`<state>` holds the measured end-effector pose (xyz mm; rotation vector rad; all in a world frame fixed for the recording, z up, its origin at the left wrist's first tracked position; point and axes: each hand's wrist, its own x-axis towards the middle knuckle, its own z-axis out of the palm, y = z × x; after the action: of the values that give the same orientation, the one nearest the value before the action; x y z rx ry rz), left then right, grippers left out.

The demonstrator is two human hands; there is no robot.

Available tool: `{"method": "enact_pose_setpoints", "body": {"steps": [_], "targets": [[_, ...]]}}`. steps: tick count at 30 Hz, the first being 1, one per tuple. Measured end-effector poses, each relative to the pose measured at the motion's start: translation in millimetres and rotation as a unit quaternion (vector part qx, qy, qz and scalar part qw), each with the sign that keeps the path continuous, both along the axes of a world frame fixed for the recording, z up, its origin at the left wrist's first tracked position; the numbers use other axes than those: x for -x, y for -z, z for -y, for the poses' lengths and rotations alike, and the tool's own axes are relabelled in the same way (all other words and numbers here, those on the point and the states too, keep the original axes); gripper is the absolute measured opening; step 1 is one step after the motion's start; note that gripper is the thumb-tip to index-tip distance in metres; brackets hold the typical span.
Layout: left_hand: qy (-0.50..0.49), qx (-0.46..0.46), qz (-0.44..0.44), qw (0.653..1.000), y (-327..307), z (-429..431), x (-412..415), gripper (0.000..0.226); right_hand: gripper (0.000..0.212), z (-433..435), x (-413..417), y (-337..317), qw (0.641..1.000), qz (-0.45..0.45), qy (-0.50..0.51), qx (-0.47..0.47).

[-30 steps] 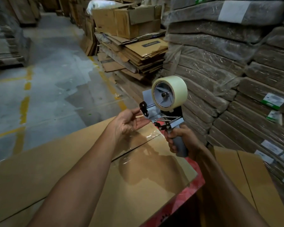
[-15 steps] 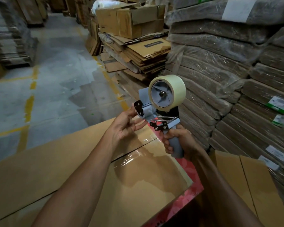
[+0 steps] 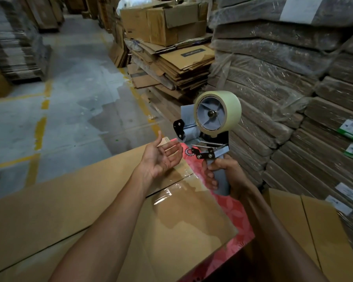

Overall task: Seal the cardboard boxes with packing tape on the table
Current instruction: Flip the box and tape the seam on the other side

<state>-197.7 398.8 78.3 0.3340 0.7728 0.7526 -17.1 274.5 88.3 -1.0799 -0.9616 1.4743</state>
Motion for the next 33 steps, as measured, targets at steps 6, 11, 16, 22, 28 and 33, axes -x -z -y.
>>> {"method": "enact_pose_setpoints", "body": {"steps": [6, 11, 16, 22, 28, 33], "targets": [[0.021, -0.011, -0.084, 0.996, -8.3, -2.5, -11.2, 0.008, 0.008, 7.0, 1.9, 2.8, 0.998, 0.067, 0.007, -0.017], [-0.013, -0.024, -0.164, 0.986, 5.3, -18.8, -8.5, 0.013, 0.010, 4.6, 5.8, 0.7, 0.994, 0.110, 0.018, -0.022], [-0.005, -0.122, -0.222, 0.968, 4.4, -39.8, -1.3, 0.032, 0.021, -2.1, 17.5, 3.1, 0.985, 0.169, 0.028, -0.006], [-0.061, -0.202, -0.319, 0.924, 6.4, -111.5, 24.3, 0.006, 0.026, 17.8, 20.9, 22.5, 0.986, 0.161, 0.051, 0.007], [-0.010, -0.353, -0.502, 0.790, 28.4, -118.9, -1.9, 0.016, 0.044, -3.7, 32.5, 35.9, 0.986, 0.136, 0.093, 0.030], [0.027, -0.364, -0.529, 0.766, 49.9, -136.7, -0.6, 0.019, 0.024, -16.0, 36.5, 37.9, 0.988, 0.104, 0.090, 0.065]]}}
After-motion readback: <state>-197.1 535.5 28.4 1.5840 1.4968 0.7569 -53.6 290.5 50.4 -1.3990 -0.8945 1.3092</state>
